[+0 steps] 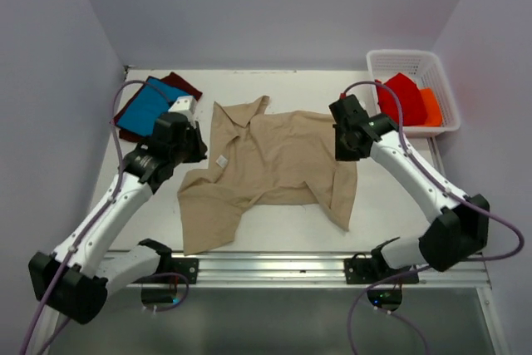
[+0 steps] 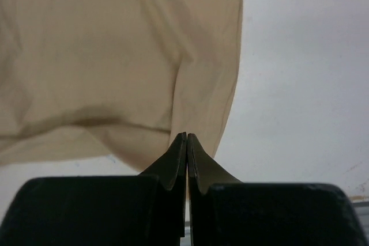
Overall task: Fold and stack the t-shirts
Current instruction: Flatten the tshirt out
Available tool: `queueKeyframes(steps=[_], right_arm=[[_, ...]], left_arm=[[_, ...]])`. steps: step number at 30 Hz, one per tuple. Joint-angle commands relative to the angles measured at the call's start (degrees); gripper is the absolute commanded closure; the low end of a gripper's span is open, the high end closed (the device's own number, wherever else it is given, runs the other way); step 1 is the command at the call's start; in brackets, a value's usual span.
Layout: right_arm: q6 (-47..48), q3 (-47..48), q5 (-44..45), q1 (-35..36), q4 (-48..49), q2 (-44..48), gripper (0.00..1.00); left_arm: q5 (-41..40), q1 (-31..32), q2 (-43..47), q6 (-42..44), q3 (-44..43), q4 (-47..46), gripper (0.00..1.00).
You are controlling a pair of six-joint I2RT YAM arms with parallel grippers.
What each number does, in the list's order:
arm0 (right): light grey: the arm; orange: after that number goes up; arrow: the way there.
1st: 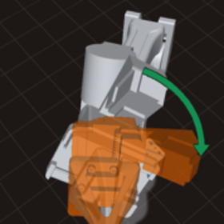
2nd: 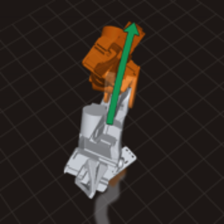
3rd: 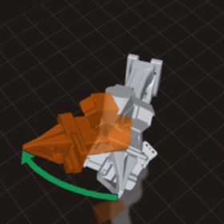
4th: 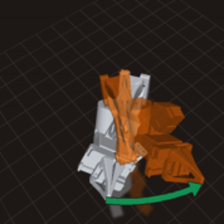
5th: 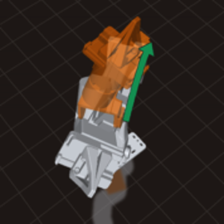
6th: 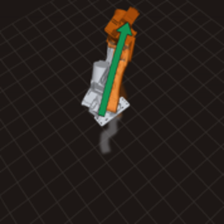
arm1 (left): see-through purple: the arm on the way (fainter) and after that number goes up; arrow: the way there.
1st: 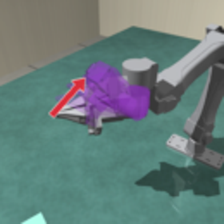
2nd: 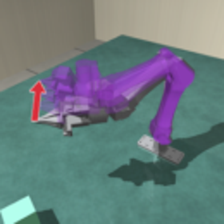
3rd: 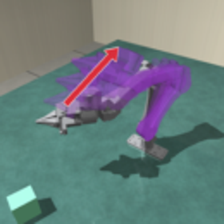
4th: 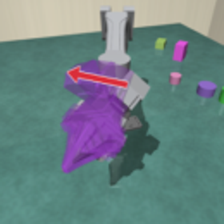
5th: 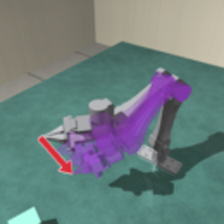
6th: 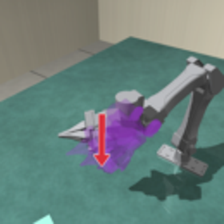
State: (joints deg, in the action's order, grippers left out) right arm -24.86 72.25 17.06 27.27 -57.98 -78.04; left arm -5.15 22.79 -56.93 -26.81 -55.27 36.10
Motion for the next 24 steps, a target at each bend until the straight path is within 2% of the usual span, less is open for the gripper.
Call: queueKeyframes(steps=[1,6,10,14,21,24], right_arm=[[1.13,1.92,2.62,-6.15,12.95,-6.31,1.00],[0.34,7.64,2.28,-7.49,16.22,-22.55,1.00],[0.25,11.33,-0.44,-8.19,18.15,-29.52,1.00],[0.43,11.16,-2.12,-8.63,20.27,-32.61,1.00],[0.95,7.30,-3.87,-9.07,22.73,-31.47,1.00],[1.31,6.77,-3.96,-9.25,22.91,-30.95,1.00]], left_arm=[[-0.22,-0.02,-7.74,4.30,-2.29,-19.71,1.00],[6.54,-0.81,-23.30,5.28,-7.56,-26.25,1.00],[10.59,-1.87,-31.74,4.66,-9.77,-28.79,1.00],[9.90,-2.83,-39.03,5.53,-12.49,-26.44,1.00],[2.08,-3.01,-43.62,8.43,-16.62,-18.97,0.99],[0.05,-3.01,-44.06,10.89,-18.73,-15.37,0.86]])
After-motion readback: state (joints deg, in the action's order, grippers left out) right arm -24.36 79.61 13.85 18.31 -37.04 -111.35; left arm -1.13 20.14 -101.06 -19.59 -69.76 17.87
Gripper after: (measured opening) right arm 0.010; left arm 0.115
